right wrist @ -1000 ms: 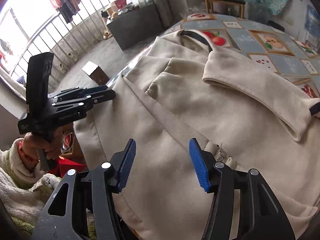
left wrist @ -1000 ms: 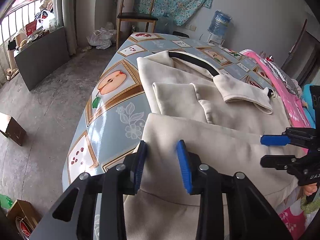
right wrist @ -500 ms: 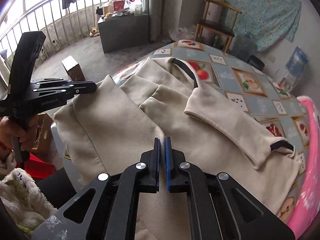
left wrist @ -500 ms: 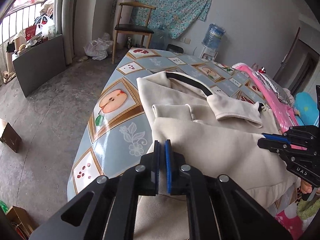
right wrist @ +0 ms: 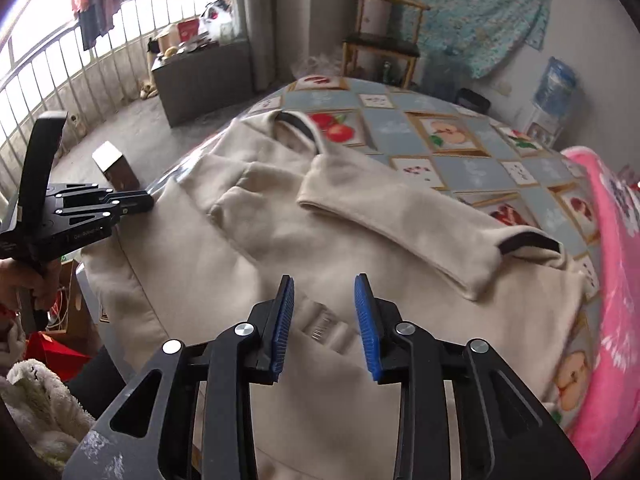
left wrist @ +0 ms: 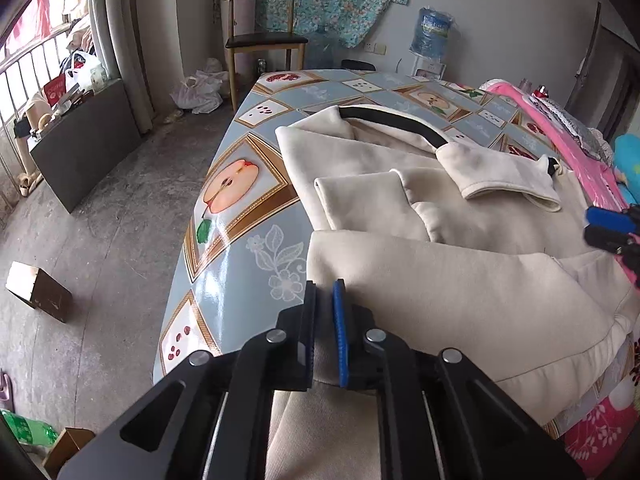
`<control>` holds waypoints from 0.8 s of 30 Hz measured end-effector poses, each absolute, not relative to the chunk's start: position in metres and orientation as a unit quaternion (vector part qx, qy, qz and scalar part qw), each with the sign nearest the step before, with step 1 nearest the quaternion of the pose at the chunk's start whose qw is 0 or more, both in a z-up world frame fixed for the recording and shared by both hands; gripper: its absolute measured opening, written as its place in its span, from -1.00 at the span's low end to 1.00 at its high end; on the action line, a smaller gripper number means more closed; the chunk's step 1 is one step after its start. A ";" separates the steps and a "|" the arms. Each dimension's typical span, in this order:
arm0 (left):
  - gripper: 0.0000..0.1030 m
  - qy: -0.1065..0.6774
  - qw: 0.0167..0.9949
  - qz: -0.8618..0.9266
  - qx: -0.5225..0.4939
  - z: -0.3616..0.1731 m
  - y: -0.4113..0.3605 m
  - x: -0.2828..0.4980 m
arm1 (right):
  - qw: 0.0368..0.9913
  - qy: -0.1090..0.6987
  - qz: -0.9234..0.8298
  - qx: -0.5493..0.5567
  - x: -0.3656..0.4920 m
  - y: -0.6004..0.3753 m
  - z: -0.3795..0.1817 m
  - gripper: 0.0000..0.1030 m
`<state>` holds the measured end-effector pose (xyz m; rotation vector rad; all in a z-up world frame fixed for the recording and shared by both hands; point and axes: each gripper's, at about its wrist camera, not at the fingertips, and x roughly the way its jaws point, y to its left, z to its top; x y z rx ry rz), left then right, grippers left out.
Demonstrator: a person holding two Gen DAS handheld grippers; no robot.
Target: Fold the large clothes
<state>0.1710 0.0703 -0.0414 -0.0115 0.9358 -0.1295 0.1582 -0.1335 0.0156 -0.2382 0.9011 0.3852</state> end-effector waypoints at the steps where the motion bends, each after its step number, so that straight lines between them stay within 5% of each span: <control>1: -0.83 0.450 0.891 -0.060 -0.001 -0.042 0.069 0.171 | 0.873 0.438 0.185 -0.107 0.156 -0.148 0.018 -0.21; 3: -0.84 0.448 0.892 -0.056 0.007 -0.042 0.067 0.171 | 0.863 0.453 0.194 -0.110 0.152 -0.167 0.016 -0.04; 18: -0.85 0.448 0.892 -0.030 0.043 -0.046 0.058 0.172 | 0.779 0.523 0.304 -0.164 0.167 -0.173 -0.042 -0.11; 21: -0.85 0.449 0.892 -0.029 0.046 -0.045 0.057 0.173 | 0.780 0.524 0.302 -0.158 0.165 -0.178 -0.044 -0.31; 24: -0.85 0.450 0.892 -0.027 0.045 -0.046 0.058 0.173 | 0.797 0.504 0.285 -0.172 0.155 -0.177 -0.033 -0.88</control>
